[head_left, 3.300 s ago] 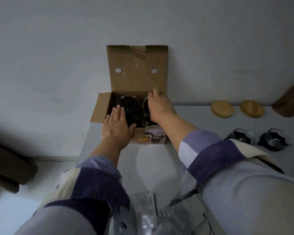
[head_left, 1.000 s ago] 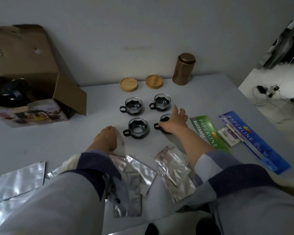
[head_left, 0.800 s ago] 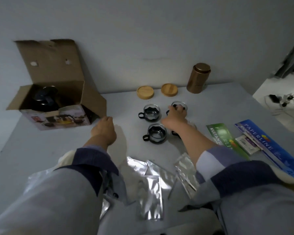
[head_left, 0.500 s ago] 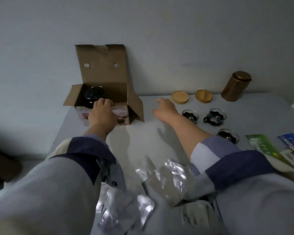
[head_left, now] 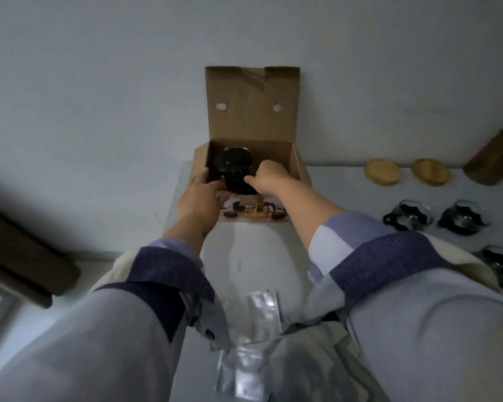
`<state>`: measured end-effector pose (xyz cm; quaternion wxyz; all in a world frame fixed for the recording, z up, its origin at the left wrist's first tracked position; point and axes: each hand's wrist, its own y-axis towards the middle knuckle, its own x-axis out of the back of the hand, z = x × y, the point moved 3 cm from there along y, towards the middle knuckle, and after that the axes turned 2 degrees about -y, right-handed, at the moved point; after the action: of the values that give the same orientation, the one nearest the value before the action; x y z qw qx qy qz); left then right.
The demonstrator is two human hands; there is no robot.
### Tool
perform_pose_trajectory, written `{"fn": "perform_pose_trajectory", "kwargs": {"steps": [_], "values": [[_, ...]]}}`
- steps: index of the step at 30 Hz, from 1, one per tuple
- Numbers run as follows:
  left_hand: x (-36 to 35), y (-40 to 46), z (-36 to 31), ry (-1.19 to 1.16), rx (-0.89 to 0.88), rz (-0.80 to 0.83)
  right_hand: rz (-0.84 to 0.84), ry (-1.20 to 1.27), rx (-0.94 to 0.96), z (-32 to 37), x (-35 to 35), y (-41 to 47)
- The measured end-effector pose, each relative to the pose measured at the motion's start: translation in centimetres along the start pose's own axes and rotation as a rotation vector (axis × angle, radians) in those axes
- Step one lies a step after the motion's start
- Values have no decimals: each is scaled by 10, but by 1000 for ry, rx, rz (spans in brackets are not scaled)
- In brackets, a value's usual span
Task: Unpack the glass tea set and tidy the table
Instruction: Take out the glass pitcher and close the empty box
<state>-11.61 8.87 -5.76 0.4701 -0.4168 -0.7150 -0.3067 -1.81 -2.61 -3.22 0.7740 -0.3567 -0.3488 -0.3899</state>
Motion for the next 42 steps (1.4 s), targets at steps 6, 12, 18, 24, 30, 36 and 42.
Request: {"fn": "perform_pose_trajectory", "kwargs": {"steps": [6,12,18,24,30,36,42], "values": [[-6,6,1,-39,-19,-91,60,-2,-92,12,-19,20],[-8,11,-1,-2,-2,-99,-18,23,-121,10,-19,21],[-9,7,-2,-85,60,-92,-152,68,-82,7,21,3],[-7,7,-6,-131,89,-99,-347,165,-67,-11,90,-28],[-7,6,-5,-172,161,-71,-486,212,-188,-58,133,-46],[-9,1,-8,-65,110,-94,-531,227,-318,-111,122,-44],[-12,0,-8,52,59,-115,-488,294,-408,-157,90,-20]]}}
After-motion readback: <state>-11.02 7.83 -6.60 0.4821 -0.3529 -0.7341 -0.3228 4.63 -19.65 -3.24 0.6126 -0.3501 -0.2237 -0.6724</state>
